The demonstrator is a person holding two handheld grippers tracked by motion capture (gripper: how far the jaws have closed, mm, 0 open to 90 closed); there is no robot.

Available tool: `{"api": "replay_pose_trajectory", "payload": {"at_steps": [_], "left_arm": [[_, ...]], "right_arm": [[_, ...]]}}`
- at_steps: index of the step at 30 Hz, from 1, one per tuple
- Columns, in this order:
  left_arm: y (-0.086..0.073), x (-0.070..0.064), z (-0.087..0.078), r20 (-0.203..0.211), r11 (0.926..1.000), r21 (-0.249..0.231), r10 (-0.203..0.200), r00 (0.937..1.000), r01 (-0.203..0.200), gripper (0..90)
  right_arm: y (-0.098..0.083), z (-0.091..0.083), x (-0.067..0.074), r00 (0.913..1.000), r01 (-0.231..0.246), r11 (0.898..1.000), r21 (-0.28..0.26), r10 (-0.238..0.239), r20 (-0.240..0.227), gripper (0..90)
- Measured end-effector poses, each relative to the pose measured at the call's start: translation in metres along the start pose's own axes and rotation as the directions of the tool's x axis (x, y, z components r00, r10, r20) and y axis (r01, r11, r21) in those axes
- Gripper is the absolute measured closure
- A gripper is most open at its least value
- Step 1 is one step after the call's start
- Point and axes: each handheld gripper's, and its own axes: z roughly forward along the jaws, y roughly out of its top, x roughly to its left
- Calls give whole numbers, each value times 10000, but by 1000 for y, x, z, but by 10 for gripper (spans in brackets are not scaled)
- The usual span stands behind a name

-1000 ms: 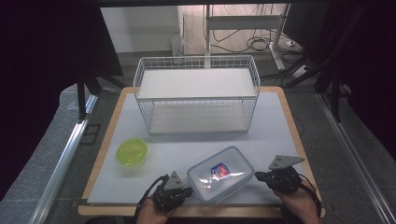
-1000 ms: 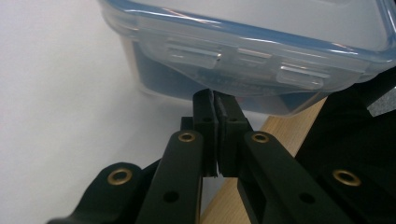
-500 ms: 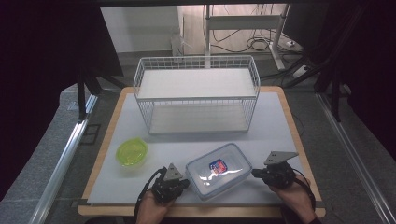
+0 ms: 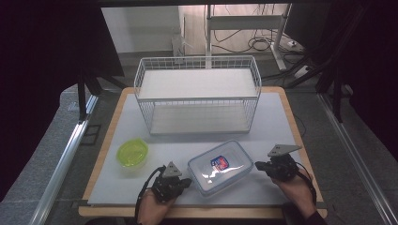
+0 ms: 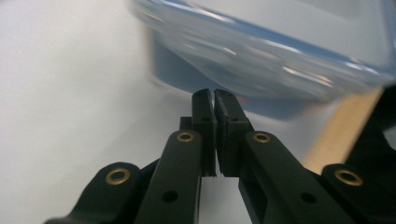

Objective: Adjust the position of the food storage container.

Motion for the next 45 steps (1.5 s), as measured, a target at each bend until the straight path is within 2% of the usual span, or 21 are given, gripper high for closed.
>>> {"api": "replay_pose_trajectory", "payload": {"at_steps": [2, 3, 4, 6, 11, 17, 19, 21, 24, 26, 30, 34, 37, 39, 43, 45], "left_arm": [[1, -6, 5, -43, 9997, 151, 207, 9998, -206, 876], [2, -7, 6, -302, 9991, 272, 323, 9990, -315, 886], [2, -6, 7, -460, 9991, 287, 335, 9984, -322, 886], [4, 1, 7, -487, 9996, 267, 33, 9988, -20, 893], [8, 11, 6, -941, 9995, 295, -108, 9955, 137, 895], [15, 27, 6, -1645, 9989, 381, -201, 9862, 267, 896], [19, 35, 9, -1732, 9987, 353, -308, 9844, 375, 896], [23, 41, 12, -1851, 9988, 390, -224, 9825, 302, 897], [29, 51, 17, -1925, 9987, 334, -318, 9808, 390, 897], [32, 55, 19, -2012, 9990, 384, -146, 9794, 228, 897], [31, 57, 16, -1914, 9991, 399, -31, 9815, 109, 887], [29, 56, 0, -2094, 9998, 210, 73, 9778, -30, 808], [27, 57, -14, -2205, 9999, 34, 111, 9753, -107, 716], [24, 55, -23, -2164, 9997, -140, 156, 9762, -191, 647], [20, 52, -36, -2254, 9970, -526, 437, 9733, -569, 487], [18, 50, -41, -2120, 9945, -809, 479, 9761, -664, 385]], "right_arm": [[5, 7, -3, 9996, 99, 10000, -7, -99, -270, 890], [7, 11, -2, 9990, 136, 9999, 43, -134, -428, 899], [9, 15, 0, 9991, 291, 9992, 269, -282, -329, 900], [11, 18, 3, 9991, 422, 9981, 445, -418, -84, 900], [9, 16, 8, 9992, 354, 9980, 515, -342, -229, 900], [11, 21, 22, 9970, 719, 9941, 810, -693, -342, 900], [11, 22, 27, 9964, 788, 9933, 847, -760, -366, 900], [11, 23, 30, 9952, 923, 9918, 880, -890, -414, 900], [11, 23, 32, 9954, 856, 9925, 874, -813, -512, 900], [11, 23, 33, 9947, 888, 9925, 837, -839, -602, 900], [11, 23, 34, 9938, 910, 9926, 808, -853, -708, 900], [10, 19, 32, 9936, 992, 9925, 715, -948, -622, 871], [10, 11, 28, 9948, 913, 9953, 312, -898, -477, 837], [9, 6, 24, 9960, 860, 9963, 77, -858, -269, 794], [7, -3, 18, 9980, 619, 9973, -408, -622, -69, 663], [7, -5, 18, 9985, 540, 9968, -591, -543, -27, 609]]}}
